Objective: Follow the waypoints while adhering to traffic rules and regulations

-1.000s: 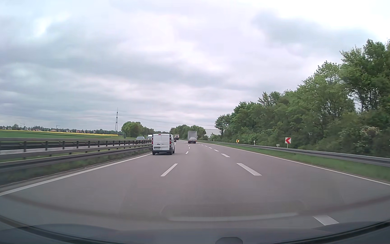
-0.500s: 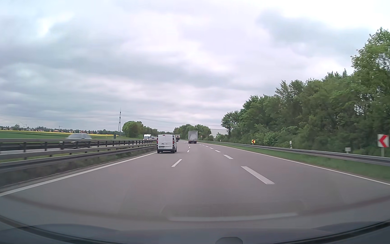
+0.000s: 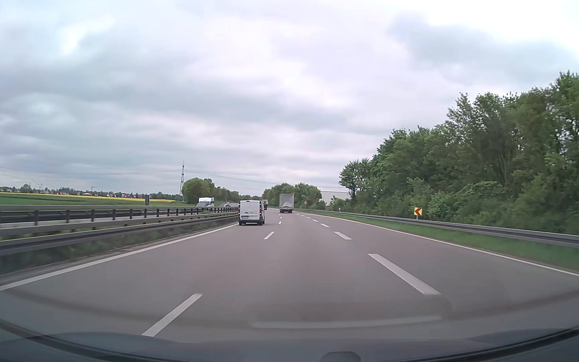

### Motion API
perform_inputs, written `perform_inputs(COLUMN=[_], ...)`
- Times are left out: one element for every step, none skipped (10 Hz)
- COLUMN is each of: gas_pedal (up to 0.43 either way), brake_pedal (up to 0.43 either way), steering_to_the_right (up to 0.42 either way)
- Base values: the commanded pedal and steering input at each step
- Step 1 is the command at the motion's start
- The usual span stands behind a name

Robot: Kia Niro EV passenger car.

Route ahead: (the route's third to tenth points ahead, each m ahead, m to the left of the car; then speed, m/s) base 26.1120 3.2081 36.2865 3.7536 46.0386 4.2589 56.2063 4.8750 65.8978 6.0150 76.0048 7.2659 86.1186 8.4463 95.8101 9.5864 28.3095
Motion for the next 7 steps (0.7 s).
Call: perform_inputs(gas_pedal=[0.169, 0.169, 0.169, 0.169, 0.169, 0.169, 0.169], brake_pedal=[0.0, 0.0, 0.0, 0.0, 0.0, 0.0, 0.0], steering_to_the_right=[-0.008, -0.008, -0.008, -0.008, -0.008, -0.008, -0.009])
